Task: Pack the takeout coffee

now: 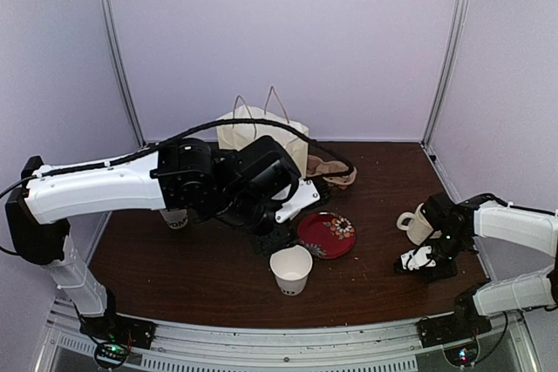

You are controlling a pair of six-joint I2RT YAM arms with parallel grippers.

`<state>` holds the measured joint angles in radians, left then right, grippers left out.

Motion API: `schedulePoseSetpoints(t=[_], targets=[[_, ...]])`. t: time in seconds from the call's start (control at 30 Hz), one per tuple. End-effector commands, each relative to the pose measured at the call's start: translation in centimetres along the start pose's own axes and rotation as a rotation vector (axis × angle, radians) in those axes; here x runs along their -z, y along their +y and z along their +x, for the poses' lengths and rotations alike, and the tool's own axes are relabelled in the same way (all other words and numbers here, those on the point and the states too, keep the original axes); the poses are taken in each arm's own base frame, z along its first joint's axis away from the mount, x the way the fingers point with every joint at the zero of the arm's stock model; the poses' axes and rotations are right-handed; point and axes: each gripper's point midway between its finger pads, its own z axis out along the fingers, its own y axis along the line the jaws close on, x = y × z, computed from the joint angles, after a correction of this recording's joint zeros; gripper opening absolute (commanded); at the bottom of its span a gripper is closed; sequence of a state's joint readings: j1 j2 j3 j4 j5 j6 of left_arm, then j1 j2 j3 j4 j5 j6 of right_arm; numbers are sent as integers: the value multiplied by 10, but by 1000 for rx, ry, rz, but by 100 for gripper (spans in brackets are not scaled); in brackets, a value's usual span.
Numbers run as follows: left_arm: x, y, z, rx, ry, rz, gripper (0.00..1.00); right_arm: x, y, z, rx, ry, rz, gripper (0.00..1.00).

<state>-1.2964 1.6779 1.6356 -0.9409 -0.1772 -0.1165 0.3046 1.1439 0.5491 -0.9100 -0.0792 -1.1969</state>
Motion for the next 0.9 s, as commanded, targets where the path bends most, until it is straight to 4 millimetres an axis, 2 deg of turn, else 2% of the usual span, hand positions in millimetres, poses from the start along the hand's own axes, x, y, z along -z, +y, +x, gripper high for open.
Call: schedulePoseSetpoints(t=[0.0, 0.17, 0.27, 0.33, 0.47, 0.6, 0.7, 0.73, 0.8, 0.87], targets=[[-4, 19, -25, 55, -109, -79, 50, -3, 2, 0, 8, 22, 1, 36], [-9, 20, -20, 55, -95, -90, 50, 6, 6, -7, 0, 1, -27, 21], [-4, 22, -23, 56, -121, -99, 50, 23, 6, -18, -18, -50, -50, 14], [3, 26, -25, 48, -154, -115, 50, 40, 6, -30, -27, -110, -72, 13], [21, 42, -38, 9, -246, -194, 51, 107, -4, -77, -56, -329, -99, 13], [44, 67, -58, -47, -368, -334, 72, 184, -15, -130, -75, -606, -150, 12], [65, 83, -78, -72, -482, -380, 80, 240, -20, -164, -91, -826, -228, 12], [72, 84, -86, -90, -525, -375, 81, 256, -21, -173, -94, -892, -254, 12], [87, 84, -101, -132, -630, -385, 97, 285, -22, -187, -96, -1006, -316, 12], [105, 81, -112, -162, -768, -399, 98, 311, -21, -196, -86, -1096, -384, 12]])
